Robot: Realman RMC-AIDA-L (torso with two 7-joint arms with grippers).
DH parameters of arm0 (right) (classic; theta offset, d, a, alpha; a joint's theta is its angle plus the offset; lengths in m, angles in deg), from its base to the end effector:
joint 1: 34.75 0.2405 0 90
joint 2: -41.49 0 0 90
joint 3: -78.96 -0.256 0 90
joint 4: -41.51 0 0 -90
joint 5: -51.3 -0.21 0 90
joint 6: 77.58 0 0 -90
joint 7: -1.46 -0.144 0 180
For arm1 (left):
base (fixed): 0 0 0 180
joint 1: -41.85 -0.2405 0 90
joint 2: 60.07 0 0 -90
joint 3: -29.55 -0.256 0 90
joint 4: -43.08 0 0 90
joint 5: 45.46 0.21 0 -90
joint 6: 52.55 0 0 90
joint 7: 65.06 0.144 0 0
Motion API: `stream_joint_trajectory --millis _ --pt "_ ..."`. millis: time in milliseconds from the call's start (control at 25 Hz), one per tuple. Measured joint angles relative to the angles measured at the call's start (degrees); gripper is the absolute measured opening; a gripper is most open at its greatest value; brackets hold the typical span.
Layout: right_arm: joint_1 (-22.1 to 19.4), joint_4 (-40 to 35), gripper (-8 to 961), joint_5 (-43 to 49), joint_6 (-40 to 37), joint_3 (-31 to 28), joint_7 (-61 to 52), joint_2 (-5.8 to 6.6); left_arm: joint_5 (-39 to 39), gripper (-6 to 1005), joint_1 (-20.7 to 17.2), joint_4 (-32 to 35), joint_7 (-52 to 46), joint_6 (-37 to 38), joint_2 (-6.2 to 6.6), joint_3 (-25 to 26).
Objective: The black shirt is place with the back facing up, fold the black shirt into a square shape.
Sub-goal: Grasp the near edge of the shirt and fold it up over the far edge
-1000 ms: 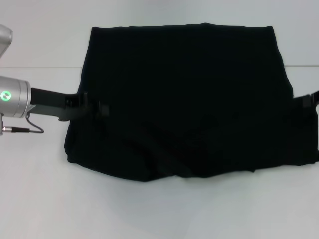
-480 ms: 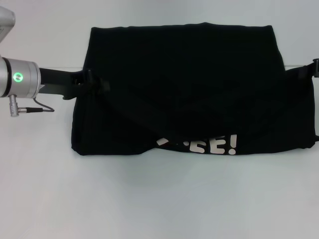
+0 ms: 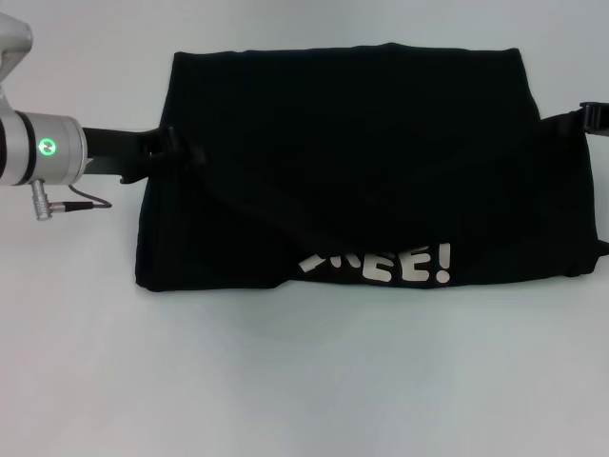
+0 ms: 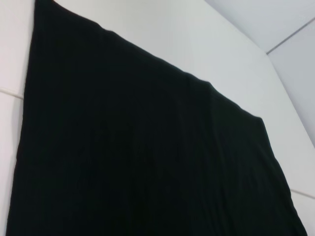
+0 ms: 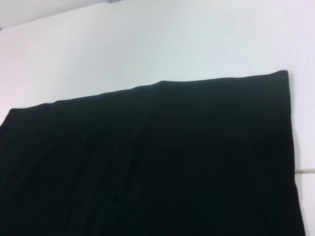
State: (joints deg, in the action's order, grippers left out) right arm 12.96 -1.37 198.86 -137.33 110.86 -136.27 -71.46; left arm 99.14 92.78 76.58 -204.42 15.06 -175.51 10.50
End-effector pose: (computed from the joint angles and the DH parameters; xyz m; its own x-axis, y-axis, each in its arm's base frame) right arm 0.2606 0.4613 0.0898 0.4328 -0.7184 -0.5446 -0.8759 -0.1924 -0.4424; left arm -0.2422 0.4429 0.0347 0.1561 0.8180 0.5537 0.9874 -0.1428 -0.0675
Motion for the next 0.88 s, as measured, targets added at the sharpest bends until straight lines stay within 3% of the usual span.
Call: stream_joint_trajectory --millis 200,880 --pt "0.04 1.94 38 0.00 6.14 1.78 0.03 -1.11 -1.09 56 0.41 -1.41 0.40 -3.28 -0.13 -0.02" --pt "0.91 6.95 37 -2.10 20.06 4.16 0.00 -2.39 -3.50 55 2.69 -3.56 0.54 -17.01 -1.46 -3.09"
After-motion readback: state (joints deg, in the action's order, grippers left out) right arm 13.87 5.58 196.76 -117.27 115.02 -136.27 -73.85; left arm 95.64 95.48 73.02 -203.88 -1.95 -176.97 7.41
